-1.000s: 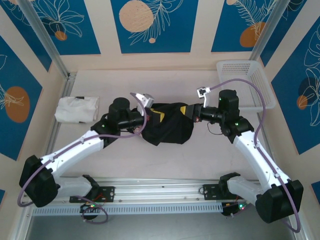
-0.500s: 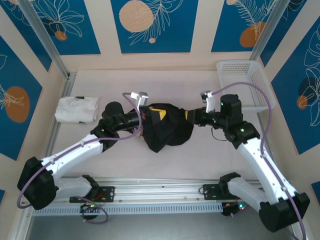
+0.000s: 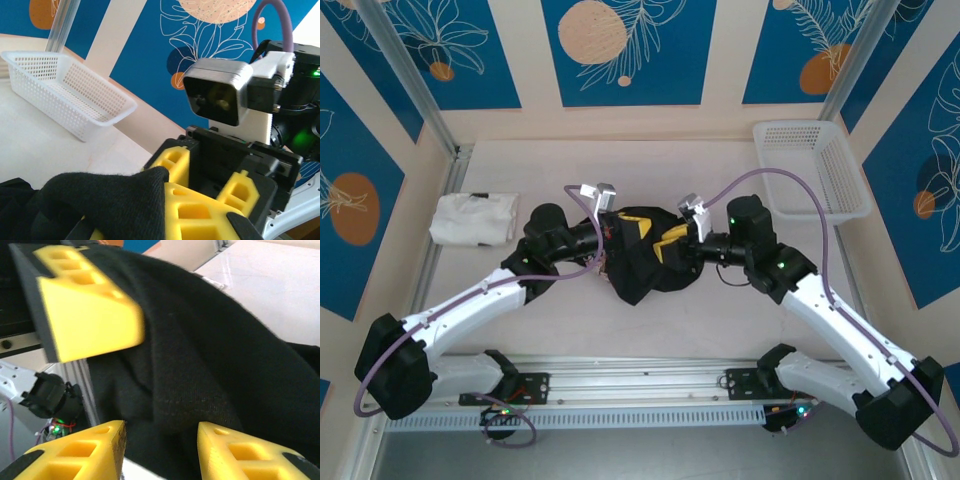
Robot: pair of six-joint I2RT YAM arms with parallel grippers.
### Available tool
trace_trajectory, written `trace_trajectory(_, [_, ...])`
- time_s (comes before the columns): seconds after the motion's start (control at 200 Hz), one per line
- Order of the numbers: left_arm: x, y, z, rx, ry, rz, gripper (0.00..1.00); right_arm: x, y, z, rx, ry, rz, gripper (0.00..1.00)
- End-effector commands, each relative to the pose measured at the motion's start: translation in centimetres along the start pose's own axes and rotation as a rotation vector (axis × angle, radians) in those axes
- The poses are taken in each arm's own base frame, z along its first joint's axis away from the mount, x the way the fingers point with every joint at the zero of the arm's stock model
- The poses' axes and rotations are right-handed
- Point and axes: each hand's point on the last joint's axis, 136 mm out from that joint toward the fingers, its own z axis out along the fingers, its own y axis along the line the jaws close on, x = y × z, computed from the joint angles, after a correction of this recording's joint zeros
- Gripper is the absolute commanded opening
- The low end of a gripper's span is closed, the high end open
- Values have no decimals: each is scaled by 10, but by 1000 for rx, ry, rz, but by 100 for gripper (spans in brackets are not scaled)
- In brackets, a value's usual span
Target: Fold the inside-out t-shirt
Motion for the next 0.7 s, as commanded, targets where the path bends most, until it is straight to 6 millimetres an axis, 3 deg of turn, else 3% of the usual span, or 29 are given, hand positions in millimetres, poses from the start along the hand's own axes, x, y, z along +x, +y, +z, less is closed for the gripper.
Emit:
trace_trajectory(0.0, [-8,-3,-4,2,-26,24,0,-13,-7,1,42,-55,-22,39])
trace_trajectory(0.1, [-7,-3,-4,-2,-26,27,0,-14,-8,1,48,-66,-18,31])
trace_trajectory(0.195, [-6,-1,-4,-10,-23,30,0,-15,-7,0,45,-69,-18,9])
trace_trajectory(0.25, [-6,1,-5,-23,-22,35,0,-16,-5,-2,39,-69,-25,2])
trace_trajectory(0.41, [0,30,-10,-186,-4,42,0,-28,11,-22,5,-93,-58,0])
trace_trajectory(0.49, [7,49,-16,-299,27,71,9,-40,27,-30,-74,-130,-47,0])
trace_trajectory(0.605, [13,73,-30,-454,70,112,36,-51,45,-29,-198,-148,2,0])
trace_trajectory(0.695, [15,78,-41,-512,87,144,47,-55,44,-24,-215,-146,49,0])
